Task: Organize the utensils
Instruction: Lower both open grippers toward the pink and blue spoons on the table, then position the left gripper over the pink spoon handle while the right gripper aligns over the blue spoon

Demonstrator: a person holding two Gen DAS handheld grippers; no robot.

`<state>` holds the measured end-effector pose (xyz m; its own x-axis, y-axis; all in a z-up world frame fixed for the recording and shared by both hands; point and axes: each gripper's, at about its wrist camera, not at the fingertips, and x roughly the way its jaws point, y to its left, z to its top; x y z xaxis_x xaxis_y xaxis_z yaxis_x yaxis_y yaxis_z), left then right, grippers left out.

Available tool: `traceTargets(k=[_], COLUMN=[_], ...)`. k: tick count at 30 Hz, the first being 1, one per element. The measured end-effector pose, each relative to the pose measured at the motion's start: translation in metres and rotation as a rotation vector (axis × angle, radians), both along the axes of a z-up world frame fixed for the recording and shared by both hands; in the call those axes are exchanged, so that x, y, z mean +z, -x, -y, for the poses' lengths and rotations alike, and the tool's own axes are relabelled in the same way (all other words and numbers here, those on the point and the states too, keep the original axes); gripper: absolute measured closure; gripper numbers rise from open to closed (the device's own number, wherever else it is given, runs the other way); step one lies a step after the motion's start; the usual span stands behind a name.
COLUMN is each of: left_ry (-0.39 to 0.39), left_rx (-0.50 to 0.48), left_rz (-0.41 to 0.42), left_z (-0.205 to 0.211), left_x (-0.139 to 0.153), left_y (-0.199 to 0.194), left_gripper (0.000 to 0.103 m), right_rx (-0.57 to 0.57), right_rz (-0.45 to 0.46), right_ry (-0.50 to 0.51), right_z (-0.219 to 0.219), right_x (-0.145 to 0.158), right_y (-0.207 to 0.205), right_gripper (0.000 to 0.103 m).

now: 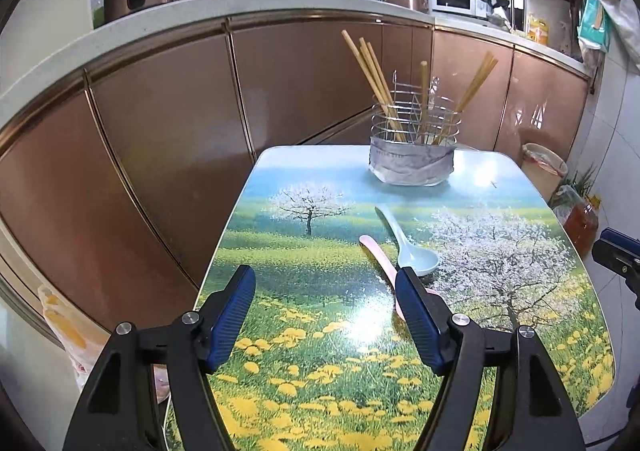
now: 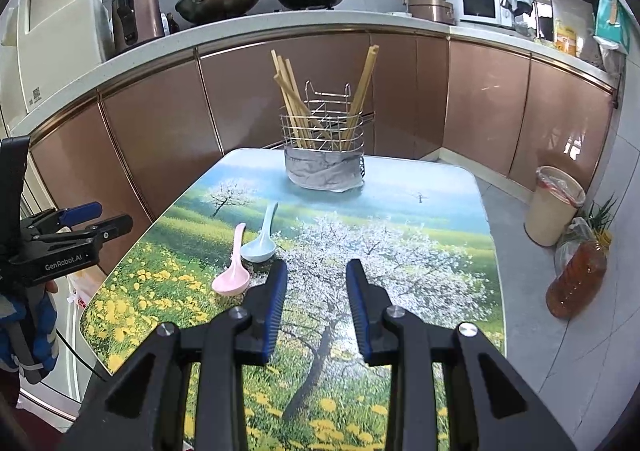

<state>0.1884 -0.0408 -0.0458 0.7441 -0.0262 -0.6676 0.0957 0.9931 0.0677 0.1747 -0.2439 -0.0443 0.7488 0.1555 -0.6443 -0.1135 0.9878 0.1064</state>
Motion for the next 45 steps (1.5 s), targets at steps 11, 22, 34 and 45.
traceTargets(k=[11, 22, 34, 45], left_ry=[0.025, 0.042, 0.183, 0.342], left_rx=[-0.007, -0.023, -0.025, 0.004], left_rz=[-0.029, -0.084, -0.316, -0.52], left_z=[-0.001, 0.007, -0.004, -0.004], left_x=[-0.013, -0.027, -0.063, -0.092], left_y=[-0.028, -0.056, -0.105, -0.152], left_gripper=[0.031, 0.031, 0.039, 0.041], right_rx=[0.037, 0.063, 0.141, 0.198], right_rz=[-0.033, -0.054, -0.121, -0.149], right_ry=[0.005, 0.008, 0.019, 0.04], right_z=[-0.016, -0.018, -0.028, -0.036], right_x=[-0.01, -0.014, -0.032, -0.037], right_y=[-0.031, -0.054, -0.101, -0.13], right_gripper=[0.074, 0.074, 0.074, 0.074])
